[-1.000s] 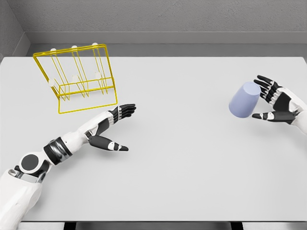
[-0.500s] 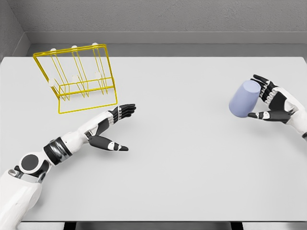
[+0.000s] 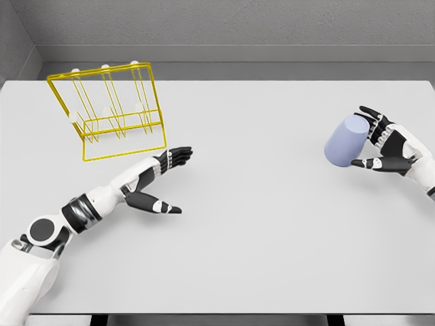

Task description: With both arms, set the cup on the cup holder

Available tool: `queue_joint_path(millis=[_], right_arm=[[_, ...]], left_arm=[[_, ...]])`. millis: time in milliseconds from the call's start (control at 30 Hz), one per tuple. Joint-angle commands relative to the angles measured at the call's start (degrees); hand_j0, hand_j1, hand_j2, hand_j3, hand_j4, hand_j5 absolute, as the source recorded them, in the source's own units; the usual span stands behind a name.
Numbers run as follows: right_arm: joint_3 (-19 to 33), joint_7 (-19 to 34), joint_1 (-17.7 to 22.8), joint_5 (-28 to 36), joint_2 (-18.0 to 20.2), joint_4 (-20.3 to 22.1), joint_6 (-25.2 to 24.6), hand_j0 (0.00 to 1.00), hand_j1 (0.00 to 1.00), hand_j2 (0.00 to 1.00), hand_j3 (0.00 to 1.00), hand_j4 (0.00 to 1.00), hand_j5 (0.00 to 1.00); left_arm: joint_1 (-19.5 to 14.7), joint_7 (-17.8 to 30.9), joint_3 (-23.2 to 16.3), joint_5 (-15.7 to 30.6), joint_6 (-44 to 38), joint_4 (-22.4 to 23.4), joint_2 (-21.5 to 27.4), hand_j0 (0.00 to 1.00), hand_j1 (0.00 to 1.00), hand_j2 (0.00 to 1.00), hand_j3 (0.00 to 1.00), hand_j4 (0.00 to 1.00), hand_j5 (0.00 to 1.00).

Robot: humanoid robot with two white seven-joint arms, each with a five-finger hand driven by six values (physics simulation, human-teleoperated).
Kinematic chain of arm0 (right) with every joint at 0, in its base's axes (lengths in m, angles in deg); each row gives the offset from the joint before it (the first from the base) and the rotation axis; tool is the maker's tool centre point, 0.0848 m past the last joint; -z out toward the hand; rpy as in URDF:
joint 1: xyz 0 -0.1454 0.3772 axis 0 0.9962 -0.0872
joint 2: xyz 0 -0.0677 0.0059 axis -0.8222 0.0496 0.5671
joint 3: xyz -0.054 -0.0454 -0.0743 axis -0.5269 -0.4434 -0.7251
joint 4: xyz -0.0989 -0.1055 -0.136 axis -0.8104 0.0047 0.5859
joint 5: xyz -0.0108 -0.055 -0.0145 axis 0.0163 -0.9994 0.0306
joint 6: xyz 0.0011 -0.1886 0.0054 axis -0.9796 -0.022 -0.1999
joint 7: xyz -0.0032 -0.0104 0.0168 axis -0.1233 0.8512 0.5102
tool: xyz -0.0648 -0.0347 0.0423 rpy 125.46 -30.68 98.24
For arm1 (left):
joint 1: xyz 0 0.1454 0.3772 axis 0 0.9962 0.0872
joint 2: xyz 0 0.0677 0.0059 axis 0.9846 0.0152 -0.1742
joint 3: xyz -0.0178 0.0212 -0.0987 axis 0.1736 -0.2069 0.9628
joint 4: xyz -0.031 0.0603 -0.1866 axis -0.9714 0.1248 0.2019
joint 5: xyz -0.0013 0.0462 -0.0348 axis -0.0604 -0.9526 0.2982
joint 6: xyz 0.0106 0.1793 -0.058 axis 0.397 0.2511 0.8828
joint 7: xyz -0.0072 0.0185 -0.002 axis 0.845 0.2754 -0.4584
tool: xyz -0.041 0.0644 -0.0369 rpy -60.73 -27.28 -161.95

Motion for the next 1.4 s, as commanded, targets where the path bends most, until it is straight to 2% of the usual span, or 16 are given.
queue_joint_path(millis=[0, 933, 1133, 1367], right_arm=[[-0.67, 0.04, 0.00, -1.50, 0.00, -0.37, 0.06, 1.00, 1.00, 1.00, 1.00, 1.00, 1.00], [-1.90, 0.04, -1.67, -4.57, -3.08, -1.60, -0.20, 1.00, 1.00, 1.00, 1.00, 1.00, 1.00], [-1.81, 0.04, -1.76, -4.57, -2.99, -2.21, -0.03, 0.72, 0.72, 0.72, 0.72, 0.72, 0.72], [-1.72, 0.04, -2.20, -4.66, -2.81, -1.95, 0.23, 0.66, 0.66, 0.66, 0.66, 0.66, 0.66]], left_arm=[[0.00, 0.00, 0.02, 0.38, 0.00, -0.06, 0.03, 1.00, 1.00, 1.00, 1.00, 1.00, 1.00], [-0.09, 0.00, 0.02, 0.38, 0.00, 0.11, -0.06, 1.00, 1.00, 1.00, 1.00, 1.00, 1.00], [-0.09, 0.00, 0.01, 0.38, -0.09, 0.11, -0.06, 1.00, 1.00, 1.00, 1.00, 1.00, 1.00], [-0.09, 0.00, 0.02, 0.38, -0.09, 0.20, -0.15, 1.00, 1.00, 1.00, 1.00, 1.00, 1.00]])
